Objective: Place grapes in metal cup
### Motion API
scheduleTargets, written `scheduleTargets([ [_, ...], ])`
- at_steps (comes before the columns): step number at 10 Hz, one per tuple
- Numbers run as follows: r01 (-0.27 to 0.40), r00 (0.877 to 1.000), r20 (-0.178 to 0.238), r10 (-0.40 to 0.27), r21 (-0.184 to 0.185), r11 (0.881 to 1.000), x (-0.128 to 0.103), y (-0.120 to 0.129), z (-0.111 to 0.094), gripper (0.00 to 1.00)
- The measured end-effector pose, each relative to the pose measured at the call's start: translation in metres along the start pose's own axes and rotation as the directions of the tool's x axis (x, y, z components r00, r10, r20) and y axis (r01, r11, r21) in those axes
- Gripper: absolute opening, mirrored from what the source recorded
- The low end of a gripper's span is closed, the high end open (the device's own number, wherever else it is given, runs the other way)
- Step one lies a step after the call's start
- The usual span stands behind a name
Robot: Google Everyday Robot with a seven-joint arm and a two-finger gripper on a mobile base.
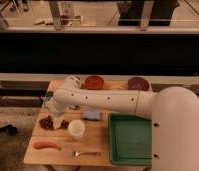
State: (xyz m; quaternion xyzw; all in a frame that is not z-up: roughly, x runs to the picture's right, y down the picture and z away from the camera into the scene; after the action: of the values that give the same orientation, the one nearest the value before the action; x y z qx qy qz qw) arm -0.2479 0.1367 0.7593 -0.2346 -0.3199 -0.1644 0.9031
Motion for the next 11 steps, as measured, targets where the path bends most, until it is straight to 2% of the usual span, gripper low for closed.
scheduleTargets([
  [2, 0.007, 1.0, 0.03, -0.006, -0.034, 0.999, 0.005, 0.001, 0.015, 0.8],
  [5, 0.018, 0.998, 0.058, -0.014, -0.061, 0.998, 0.013, 0.002, 0.03, 0.8],
  [9, 0.085, 0.994, 0.076, -0.08, -0.072, 0.994, 0.015, 0.004, 0.046, 0.8],
  [11, 0.118, 0.991, 0.076, -0.111, -0.093, 0.989, 0.015, 0.005, 0.058, 0.8],
])
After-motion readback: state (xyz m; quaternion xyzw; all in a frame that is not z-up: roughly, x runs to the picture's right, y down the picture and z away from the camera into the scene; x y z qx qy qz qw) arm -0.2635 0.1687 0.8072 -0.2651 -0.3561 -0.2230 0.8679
